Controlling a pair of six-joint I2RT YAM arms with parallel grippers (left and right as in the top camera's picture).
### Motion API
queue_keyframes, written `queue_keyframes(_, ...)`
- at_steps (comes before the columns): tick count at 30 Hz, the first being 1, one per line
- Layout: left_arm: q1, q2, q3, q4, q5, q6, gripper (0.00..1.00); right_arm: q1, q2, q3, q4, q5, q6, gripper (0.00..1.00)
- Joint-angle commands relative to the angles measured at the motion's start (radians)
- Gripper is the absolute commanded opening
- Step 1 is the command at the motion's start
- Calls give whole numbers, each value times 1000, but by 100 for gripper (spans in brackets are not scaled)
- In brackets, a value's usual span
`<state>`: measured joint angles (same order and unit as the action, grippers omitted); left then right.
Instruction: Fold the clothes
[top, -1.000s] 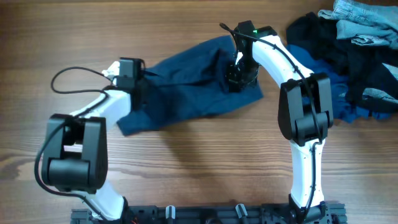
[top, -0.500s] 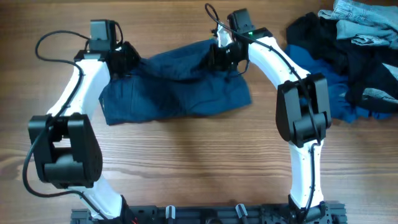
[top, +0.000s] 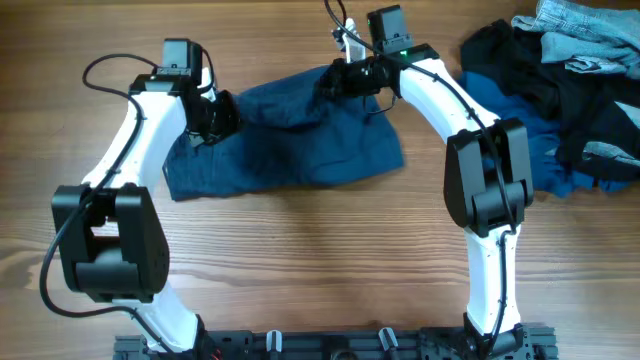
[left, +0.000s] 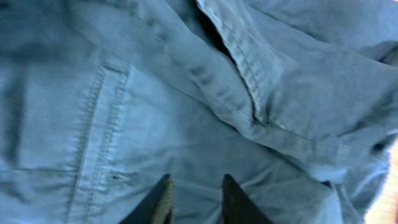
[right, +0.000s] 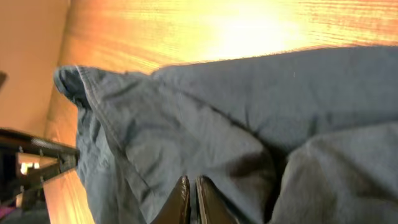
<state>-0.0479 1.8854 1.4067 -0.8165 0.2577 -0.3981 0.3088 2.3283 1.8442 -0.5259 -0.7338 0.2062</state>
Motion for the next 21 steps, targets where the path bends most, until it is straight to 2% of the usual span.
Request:
queue_keyframes(1,16,21,11,5,-50,24,20,12,-90,-2,-71,-29,-120,10)
queue_keyframes(5,47,21,11,5,-50,-21,14,42,-156,-2,-179,-17,-182,35)
queue_keyframes(8,87,21,11,6,-50,-99,21,82,-143,-7,-217,-12,-211,46)
queue_keyframes(11,113,21,11,7,-49,-108,33,154,-117,-17,-229,79,-225,48)
queue_keyframes(13,114,21,11,5,-50,-108,34,198,-91,-19,-216,160,-213,47)
queue_keyframes(16,114,21,11,5,-50,-108,28,234,-59,-19,-180,239,-192,41)
queue_keyframes(21,114,21,11,5,-50,-108,6,243,-6,-19,-120,306,-167,32)
